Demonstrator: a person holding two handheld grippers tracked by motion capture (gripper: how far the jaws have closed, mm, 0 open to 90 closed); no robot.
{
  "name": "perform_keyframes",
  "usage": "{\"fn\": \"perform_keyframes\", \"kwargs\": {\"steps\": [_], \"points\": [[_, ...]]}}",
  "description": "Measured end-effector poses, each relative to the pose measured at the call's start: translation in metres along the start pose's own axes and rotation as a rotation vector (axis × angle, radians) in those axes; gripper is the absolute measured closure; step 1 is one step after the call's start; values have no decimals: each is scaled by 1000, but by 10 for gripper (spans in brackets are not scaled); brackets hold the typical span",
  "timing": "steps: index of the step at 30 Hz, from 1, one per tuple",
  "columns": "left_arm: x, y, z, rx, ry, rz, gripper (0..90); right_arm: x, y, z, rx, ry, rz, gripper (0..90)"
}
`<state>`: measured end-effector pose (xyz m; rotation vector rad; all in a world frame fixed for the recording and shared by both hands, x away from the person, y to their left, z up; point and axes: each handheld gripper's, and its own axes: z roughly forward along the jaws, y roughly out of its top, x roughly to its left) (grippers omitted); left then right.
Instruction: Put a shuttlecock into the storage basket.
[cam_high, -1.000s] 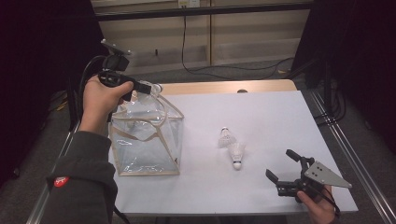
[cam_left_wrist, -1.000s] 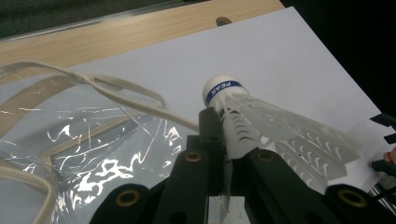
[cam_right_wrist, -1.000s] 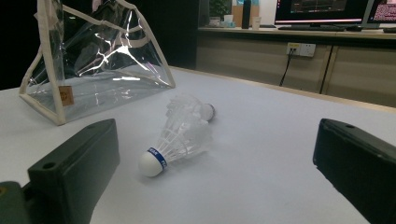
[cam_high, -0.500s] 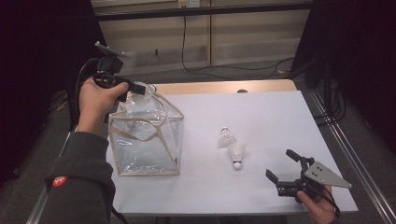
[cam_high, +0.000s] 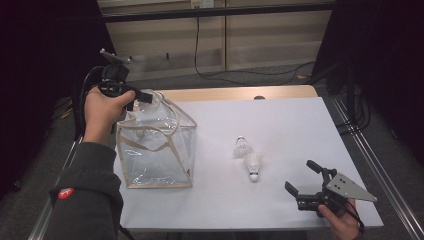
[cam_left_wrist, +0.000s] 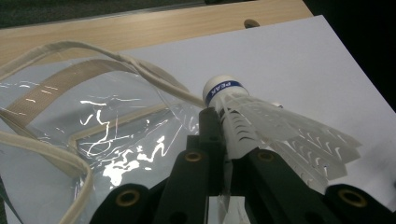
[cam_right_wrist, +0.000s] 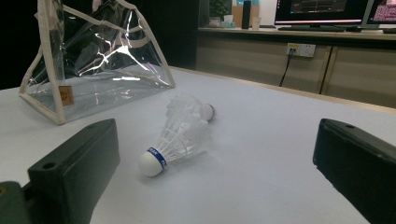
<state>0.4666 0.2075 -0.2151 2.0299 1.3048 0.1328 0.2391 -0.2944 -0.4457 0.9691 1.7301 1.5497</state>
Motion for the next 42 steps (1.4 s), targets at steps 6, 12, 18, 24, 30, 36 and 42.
{"fn": "perform_keyframes", "kwargs": {"steps": [6, 12, 18, 24, 30, 36, 42], "points": [[4, 0, 1, 3, 3, -10, 891, 0, 0, -1, 3, 1, 2, 5], [5, 1, 3, -1, 10, -13, 891, 0, 0, 0, 0, 0, 2, 5], [7, 1, 6, -3, 17, -21, 890, -1, 0, -1, 0, 1, 0, 5], [11, 1, 7, -4, 18, -27, 891, -1, 0, -1, 0, 2, -1, 5], [13, 2, 8, -1, 33, -29, 891, -1, 0, -1, 4, -1, -1, 5], [16, 1, 11, -1, 43, -32, 891, -1, 0, -1, 4, -1, -2, 5], [19, -1, 12, -1, 55, -34, 891, -1, -1, -1, 0, -2, 6, 5]]}}
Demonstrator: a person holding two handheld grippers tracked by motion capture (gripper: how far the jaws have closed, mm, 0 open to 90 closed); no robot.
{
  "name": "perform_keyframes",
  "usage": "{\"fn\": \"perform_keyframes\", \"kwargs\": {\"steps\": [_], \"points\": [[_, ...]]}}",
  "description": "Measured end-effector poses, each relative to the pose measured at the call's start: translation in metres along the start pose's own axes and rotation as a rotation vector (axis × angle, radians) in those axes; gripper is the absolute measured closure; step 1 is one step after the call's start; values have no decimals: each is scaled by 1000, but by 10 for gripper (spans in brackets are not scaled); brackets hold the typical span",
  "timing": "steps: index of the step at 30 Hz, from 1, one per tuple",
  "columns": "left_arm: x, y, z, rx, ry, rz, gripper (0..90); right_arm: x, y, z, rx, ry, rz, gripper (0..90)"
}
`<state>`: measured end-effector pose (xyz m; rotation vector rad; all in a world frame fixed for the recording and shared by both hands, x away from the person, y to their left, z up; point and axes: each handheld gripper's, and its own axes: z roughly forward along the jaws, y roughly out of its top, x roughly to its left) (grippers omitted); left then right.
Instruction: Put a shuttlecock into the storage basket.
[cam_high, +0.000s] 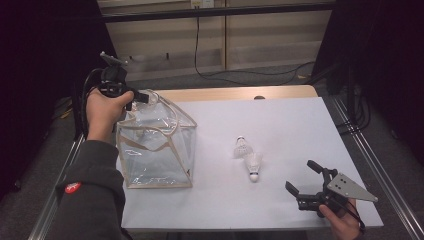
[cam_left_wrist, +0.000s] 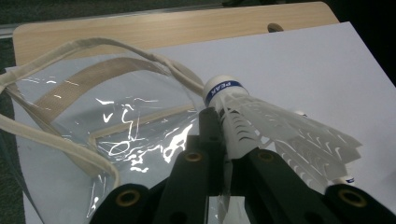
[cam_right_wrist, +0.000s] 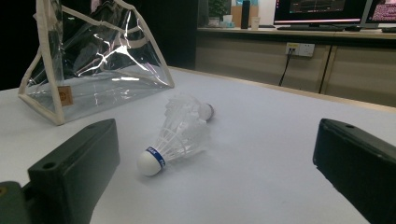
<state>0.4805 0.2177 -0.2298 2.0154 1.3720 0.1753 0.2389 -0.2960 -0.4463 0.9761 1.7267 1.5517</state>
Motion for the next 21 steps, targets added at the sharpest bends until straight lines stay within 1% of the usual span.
{"fn": "perform_keyframes", "kwargs": {"steps": [1, 3, 11, 14, 21], "points": [[0, 0, 1, -5, 5, -6, 891, 0, 0, 0, 0, -1, -1, 5], [2, -1, 1, -3, 8, -5, 891, 0, 0, 0, 2, 2, -4, 5], [6, -4, 5, -5, 15, -19, 891, 0, 0, 0, -1, 1, -5, 5], [7, -5, 7, 2, 15, -13, 890, -1, 0, 0, -2, -1, -1, 6], [6, -5, 10, -1, 17, -18, 891, -1, 0, -1, -1, 1, -5, 5]]}}
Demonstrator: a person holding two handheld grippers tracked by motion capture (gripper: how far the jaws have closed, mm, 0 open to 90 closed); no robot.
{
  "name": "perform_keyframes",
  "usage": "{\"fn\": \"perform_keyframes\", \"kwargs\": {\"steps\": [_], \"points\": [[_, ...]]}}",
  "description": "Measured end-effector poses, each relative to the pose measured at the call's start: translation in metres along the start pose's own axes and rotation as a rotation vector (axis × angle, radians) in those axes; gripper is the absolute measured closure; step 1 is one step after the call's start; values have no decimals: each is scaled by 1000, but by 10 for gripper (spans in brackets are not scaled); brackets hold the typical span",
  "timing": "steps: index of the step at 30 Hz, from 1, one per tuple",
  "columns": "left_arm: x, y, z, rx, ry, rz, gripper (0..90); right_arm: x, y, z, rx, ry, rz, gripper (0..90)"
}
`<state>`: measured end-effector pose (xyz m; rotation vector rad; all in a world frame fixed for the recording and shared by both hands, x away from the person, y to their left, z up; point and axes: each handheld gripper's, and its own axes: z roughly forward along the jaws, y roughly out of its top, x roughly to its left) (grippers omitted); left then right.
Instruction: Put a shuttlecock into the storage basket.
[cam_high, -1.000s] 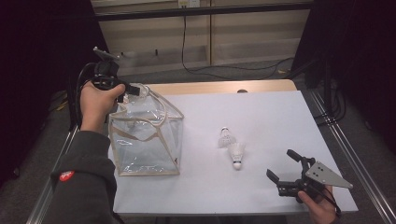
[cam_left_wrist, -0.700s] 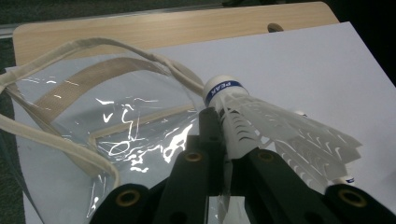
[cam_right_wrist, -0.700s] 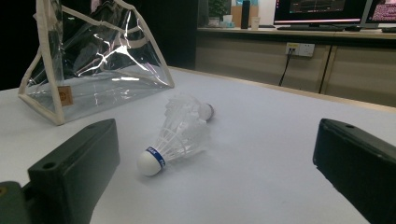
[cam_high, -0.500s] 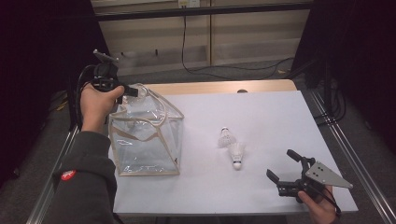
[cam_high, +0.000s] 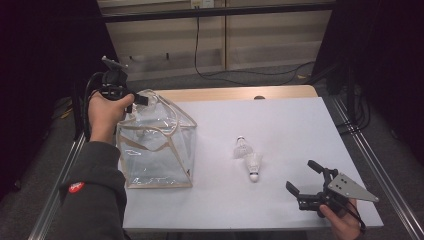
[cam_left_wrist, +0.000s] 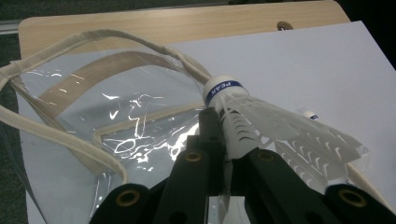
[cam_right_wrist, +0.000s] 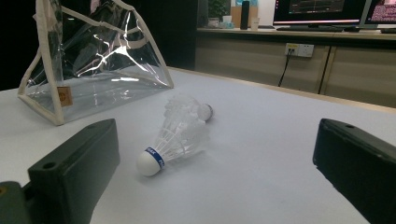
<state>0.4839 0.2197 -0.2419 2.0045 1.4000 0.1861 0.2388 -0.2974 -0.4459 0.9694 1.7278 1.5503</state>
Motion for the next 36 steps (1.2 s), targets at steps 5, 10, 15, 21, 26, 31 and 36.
{"fn": "perform_keyframes", "kwargs": {"steps": [5, 10, 15, 21, 26, 31, 36], "points": [[1, 0, 1, 5, 4, -2, 890, 0, 0, 0, -2, -3, 0, 6], [3, -1, 3, 1, 10, -13, 890, 0, 0, 0, -2, -1, 1, 6], [5, -3, 5, 4, 8, -15, 890, 0, 0, 0, -3, -2, -1, 6], [6, -3, 7, 4, 16, -18, 890, 0, 0, 0, -3, -6, -1, 7], [8, -4, 8, 3, 17, -25, 889, 0, 0, -1, -2, -6, 2, 7], [12, -6, 9, 4, 29, -32, 889, -1, 0, -1, -4, -6, 0, 7], [14, -7, 11, 10, 38, -34, 888, -1, 0, -1, -4, -6, 0, 7]]}}
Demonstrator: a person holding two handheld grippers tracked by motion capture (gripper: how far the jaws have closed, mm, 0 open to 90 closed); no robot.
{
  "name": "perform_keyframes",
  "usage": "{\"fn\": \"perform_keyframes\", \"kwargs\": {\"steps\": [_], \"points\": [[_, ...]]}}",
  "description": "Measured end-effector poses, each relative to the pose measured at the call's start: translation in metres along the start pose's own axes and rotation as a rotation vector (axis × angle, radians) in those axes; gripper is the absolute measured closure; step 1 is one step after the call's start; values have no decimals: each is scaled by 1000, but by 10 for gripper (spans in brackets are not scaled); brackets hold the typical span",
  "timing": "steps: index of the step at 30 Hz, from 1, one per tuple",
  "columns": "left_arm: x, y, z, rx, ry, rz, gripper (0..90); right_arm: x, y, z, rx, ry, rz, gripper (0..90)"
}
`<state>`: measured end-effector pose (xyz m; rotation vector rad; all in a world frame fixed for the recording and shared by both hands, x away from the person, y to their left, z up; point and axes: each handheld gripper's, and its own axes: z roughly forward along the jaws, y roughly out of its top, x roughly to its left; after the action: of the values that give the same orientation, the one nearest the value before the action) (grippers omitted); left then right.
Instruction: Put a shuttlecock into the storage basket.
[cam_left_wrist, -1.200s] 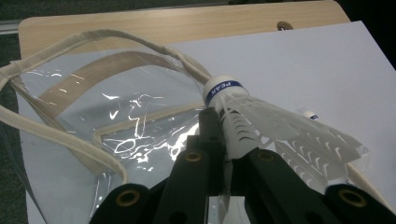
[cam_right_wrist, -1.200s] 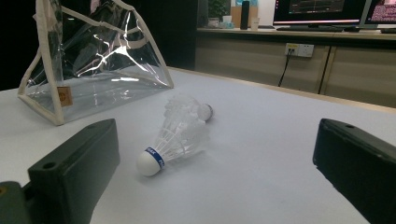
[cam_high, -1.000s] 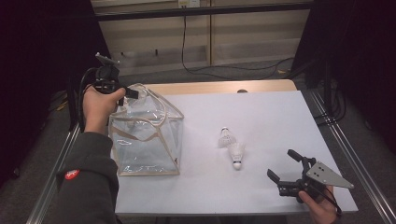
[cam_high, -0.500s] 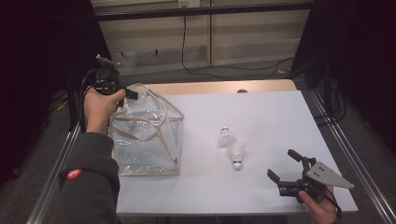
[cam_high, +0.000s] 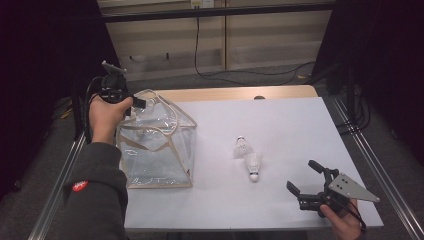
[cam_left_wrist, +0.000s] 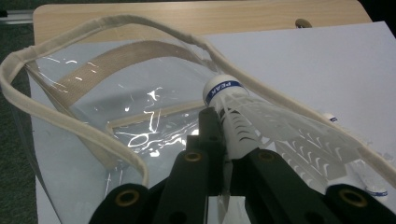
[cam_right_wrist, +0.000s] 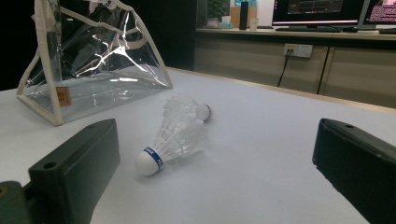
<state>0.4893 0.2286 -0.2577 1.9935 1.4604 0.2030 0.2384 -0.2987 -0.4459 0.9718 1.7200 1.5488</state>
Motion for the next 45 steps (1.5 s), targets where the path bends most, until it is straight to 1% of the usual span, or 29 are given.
{"fn": "perform_keyframes", "kwargs": {"steps": [9, 10, 16, 17, 24, 26, 30, 33, 35, 40, 45], "points": [[2, -1, 6, 7, 7, -9, 886, 0, 0, 0, 0, 1, 2, 7], [3, -1, 7, 14, 5, -7, 886, 0, 0, 0, 0, 1, 2, 7], [3, -2, 11, 13, 8, -12, 886, 0, 0, -1, 3, -3, 4, 7], [3, -1, 11, 20, 7, -8, 886, 0, 0, -1, 1, -5, 4, 7], [2, -1, 16, 24, 7, -7, 886, -1, 0, -1, 4, -3, 8, 7], [2, -1, 17, 20, 9, -11, 886, -1, 0, -1, 2, -4, 9, 7], [3, -1, 19, 29, 12, -9, 886, -2, -1, -1, 2, -4, 2, 7], [3, -1, 21, 20, 14, -16, 885, -2, -1, -2, 2, -3, 2, 7], [3, -1, 22, 31, 14, -9, 885, -2, -1, -2, 1, -4, 1, 7], [3, -1, 24, 29, 9, -14, 885, -2, -1, -2, 2, -1, 4, 7], [5, -1, 26, 38, 16, -11, 885, -2, -1, -2, 3, -2, 2, 7]]}}
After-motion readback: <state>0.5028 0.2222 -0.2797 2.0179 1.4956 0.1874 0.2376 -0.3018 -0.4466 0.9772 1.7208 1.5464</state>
